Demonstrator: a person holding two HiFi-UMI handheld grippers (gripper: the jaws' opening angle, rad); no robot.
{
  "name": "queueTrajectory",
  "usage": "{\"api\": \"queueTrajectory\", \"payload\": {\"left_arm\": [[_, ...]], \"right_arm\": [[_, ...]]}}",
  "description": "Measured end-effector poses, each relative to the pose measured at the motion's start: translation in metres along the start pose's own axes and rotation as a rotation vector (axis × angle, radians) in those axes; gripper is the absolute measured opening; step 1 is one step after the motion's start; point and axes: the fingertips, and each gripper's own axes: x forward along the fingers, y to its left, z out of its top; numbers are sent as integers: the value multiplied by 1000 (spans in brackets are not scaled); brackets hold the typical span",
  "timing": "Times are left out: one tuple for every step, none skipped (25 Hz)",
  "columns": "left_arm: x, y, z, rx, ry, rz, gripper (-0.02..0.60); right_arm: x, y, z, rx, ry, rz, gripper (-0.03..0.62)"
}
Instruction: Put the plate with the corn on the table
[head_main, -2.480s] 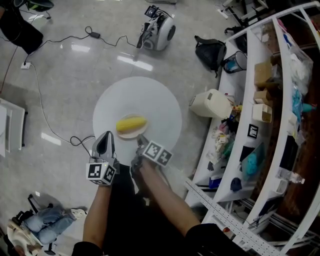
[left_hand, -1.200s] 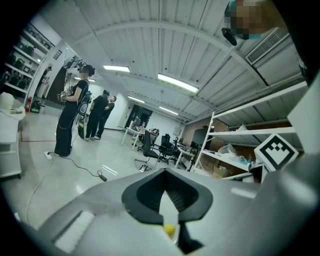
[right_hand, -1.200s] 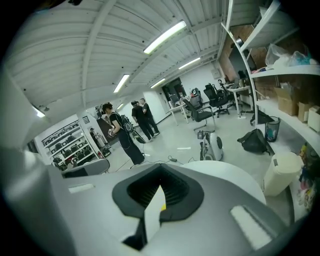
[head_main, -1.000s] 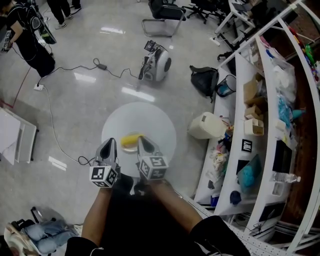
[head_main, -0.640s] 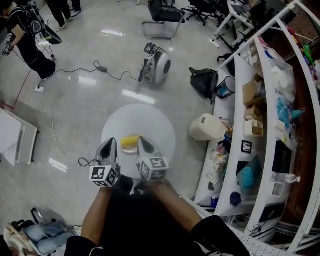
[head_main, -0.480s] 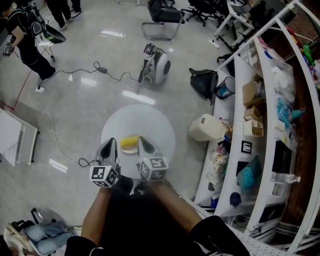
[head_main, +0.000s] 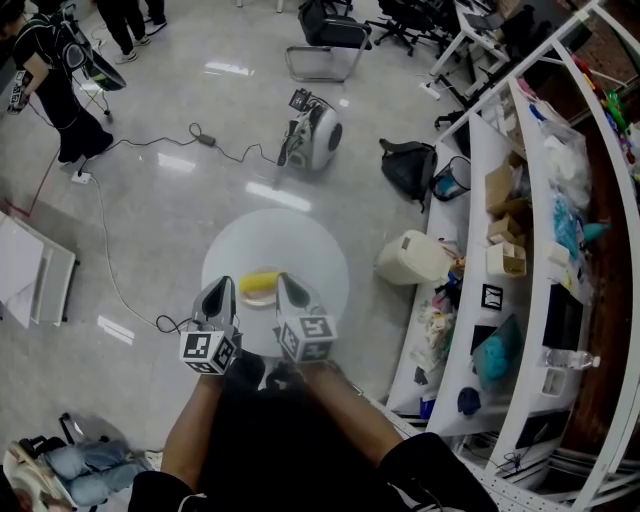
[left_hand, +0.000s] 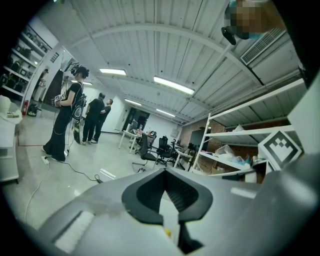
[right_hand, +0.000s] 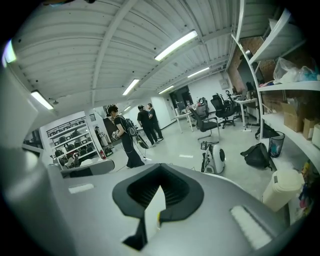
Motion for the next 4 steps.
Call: {"api": "queueTrajectory", "payload": {"left_arm": [[-1, 0, 0, 0, 1, 0, 2], [-1, -1, 0, 0, 2, 1, 3], [-2, -1, 0, 0, 2, 1, 2], [-3, -2, 0, 1, 3, 2, 2]], "right_arm": [[-1, 0, 0, -3, 1, -1, 8], [-1, 0, -1, -4, 2, -1, 8], [-2, 1, -1, -5, 2, -1, 8], [-3, 1, -1, -6, 2, -1, 8]]}}
